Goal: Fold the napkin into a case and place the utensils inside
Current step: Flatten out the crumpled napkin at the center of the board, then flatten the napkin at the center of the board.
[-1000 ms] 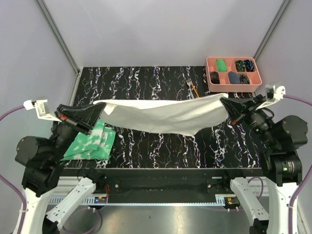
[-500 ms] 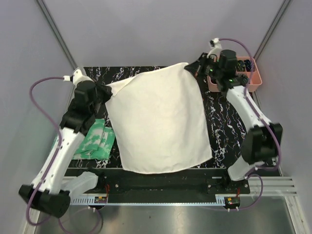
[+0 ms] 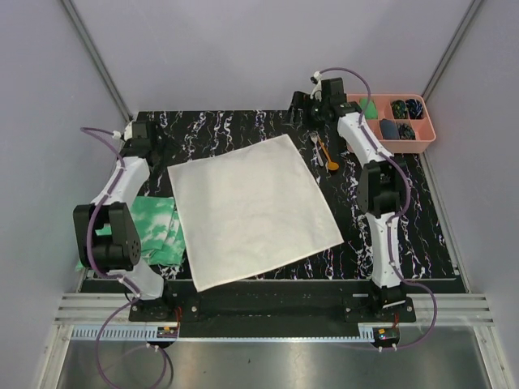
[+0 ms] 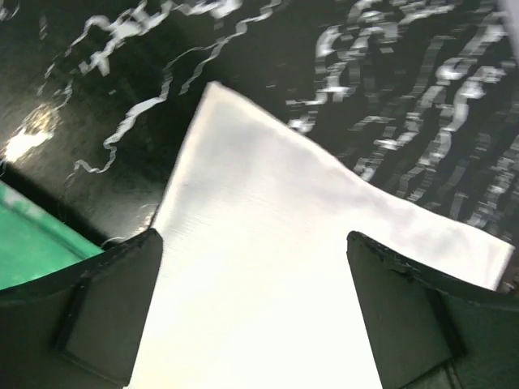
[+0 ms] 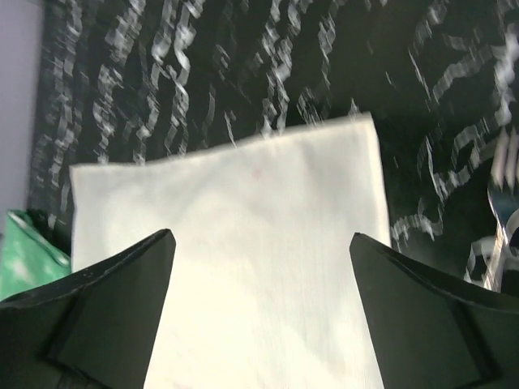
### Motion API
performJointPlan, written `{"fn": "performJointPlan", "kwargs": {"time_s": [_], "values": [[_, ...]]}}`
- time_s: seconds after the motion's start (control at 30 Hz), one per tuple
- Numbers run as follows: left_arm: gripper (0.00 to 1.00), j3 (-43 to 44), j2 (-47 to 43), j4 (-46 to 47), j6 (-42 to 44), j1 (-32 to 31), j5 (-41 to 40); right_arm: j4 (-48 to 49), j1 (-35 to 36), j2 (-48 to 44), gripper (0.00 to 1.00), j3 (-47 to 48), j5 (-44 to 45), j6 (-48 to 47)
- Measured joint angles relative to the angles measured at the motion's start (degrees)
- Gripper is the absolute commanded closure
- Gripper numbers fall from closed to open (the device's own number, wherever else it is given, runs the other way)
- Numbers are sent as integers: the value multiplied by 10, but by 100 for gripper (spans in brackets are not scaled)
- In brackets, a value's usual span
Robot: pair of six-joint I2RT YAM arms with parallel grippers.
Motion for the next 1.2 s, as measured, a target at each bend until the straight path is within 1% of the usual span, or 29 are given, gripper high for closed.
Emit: {"fn": "performJointPlan", "kwargs": {"time_s": [0.07,0.1,0.2,0.27,0.3,0.33,0.37,0.43,0.47,0.5,0.57,0.67,0.73,0.8,0.9,1.03,1.2], "values": [[3,2,-33,2,12,-7,18,-16,4,-68,0,-94,35,-13],[5,2,-45,2,14,-9,23,-24,6,-87,1,-119,43,-15],[9,-6,-109,7,26,-35,50,-35,14,-201,3,-249,96,-12],[11,-17,-144,14,39,-76,62,-39,17,-272,7,-324,129,-2],[12,-24,-156,18,45,-104,69,-41,18,-299,8,-353,139,3],[17,-32,-162,24,48,-136,75,-35,19,-331,10,-391,147,8],[18,-40,-163,31,49,-161,78,-33,19,-362,10,-432,155,14],[20,-68,-152,45,48,-219,86,-25,19,-412,10,-511,165,27],[20,-79,-138,49,46,-240,90,-23,19,-431,12,-548,169,34],[20,-85,-123,50,44,-252,92,-23,18,-441,17,-574,168,38],[19,-90,-73,53,39,-267,99,-8,18,-461,21,-642,165,49],[19,-90,-1,67,29,-280,101,3,18,-494,21,-744,164,71],[18,-90,35,83,19,-285,106,8,18,-524,22,-796,165,82],[18,-90,60,103,6,-289,117,11,18,-556,21,-834,165,90],[18,-90,100,139,-18,-292,135,29,18,-587,20,-857,175,99],[18,-64,136,184,-47,-291,166,43,7,-588,20,-863,195,111],[19,4,200,216,-71,-292,203,43,-66,-575,20,-872,208,150]]}}
